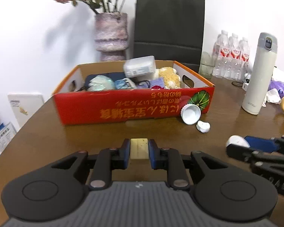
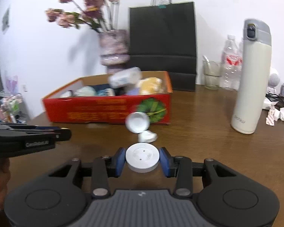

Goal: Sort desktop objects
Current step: 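Grasp the wooden block with left tool while right tool grasps the round white lid, then lower both held items into the box and open both tools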

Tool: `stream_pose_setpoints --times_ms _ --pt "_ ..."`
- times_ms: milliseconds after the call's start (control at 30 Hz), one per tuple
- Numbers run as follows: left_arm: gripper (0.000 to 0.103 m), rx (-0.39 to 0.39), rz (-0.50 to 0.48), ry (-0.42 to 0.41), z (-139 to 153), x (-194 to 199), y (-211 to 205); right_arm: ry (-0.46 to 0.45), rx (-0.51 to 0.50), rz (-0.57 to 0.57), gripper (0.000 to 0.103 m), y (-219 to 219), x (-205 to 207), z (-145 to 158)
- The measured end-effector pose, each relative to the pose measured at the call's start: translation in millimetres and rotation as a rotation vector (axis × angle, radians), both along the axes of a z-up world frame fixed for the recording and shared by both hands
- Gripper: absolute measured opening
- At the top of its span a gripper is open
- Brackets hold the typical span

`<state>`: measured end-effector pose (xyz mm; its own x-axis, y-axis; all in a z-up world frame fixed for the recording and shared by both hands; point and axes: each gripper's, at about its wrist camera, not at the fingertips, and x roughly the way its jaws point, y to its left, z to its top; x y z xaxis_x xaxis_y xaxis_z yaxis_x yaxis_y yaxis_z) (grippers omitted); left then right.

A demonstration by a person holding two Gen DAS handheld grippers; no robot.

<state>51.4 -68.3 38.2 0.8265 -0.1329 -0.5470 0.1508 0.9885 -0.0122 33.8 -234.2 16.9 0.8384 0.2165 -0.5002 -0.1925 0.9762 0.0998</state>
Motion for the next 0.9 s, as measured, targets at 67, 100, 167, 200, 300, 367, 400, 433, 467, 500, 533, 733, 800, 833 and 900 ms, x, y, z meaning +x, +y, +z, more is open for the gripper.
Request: stream_pose_setpoints --times_ms 67,100,167,200,300,367,400,433,467,500,533,733,800,833,900 --pt "0.021 -0.003 0.018 -0.009 4 -19 4 -0.005 0.014 0.026 0.038 10 -15 0" --pt "0.021 0.001 0.026 -0.017 6 -27 6 -0.01 0.011 0.036 0.038 16 -22 1" --pt "0.021 0.0 0.046 -0.04 10 -43 10 -0.031 -0.003 0.056 0.038 26 -36 5" --pt "0.021 0.002 0.057 -0.06 14 -52 13 -0.046 -0.004 0.06 0.038 29 -42 7" --pt "0.021 -0.015 0.072 -0.108 21 -77 17 -0.113 0.034 0.063 0.038 32 -62 18" --pt "0.021 -0.047 0.077 -0.125 22 -90 20 -0.178 0.061 0.069 0.038 34 -75 26" --pt "0.021 -0.058 0.072 -0.148 23 -98 19 -0.215 0.068 0.068 0.038 35 -82 30" --pt "0.021 -0.06 0.072 -0.165 23 -105 19 -0.247 0.071 0.067 0.038 36 -88 34" --pt "0.021 -0.059 0.074 -0.182 23 -112 18 -0.28 0.073 0.061 0.038 37 -95 38" --pt "0.021 -0.06 0.077 -0.196 24 -118 18 -0.305 0.075 0.056 0.038 37 -101 41" --pt "0.021 -0.059 0.083 -0.211 25 -124 17 -0.327 0.079 0.052 0.038 37 -106 44" --pt "0.021 -0.044 0.103 -0.273 31 -145 17 -0.346 0.072 0.038 0.038 34 -119 50" --pt "0.021 -0.036 0.105 -0.284 33 -148 17 -0.346 0.074 0.035 0.038 33 -122 50" --pt "0.021 -0.035 0.107 -0.288 34 -148 17 -0.348 0.074 0.033 0.038 33 -122 49" --pt "0.021 -0.031 0.102 -0.288 34 -147 17 -0.354 0.075 0.028 0.038 31 -123 48"
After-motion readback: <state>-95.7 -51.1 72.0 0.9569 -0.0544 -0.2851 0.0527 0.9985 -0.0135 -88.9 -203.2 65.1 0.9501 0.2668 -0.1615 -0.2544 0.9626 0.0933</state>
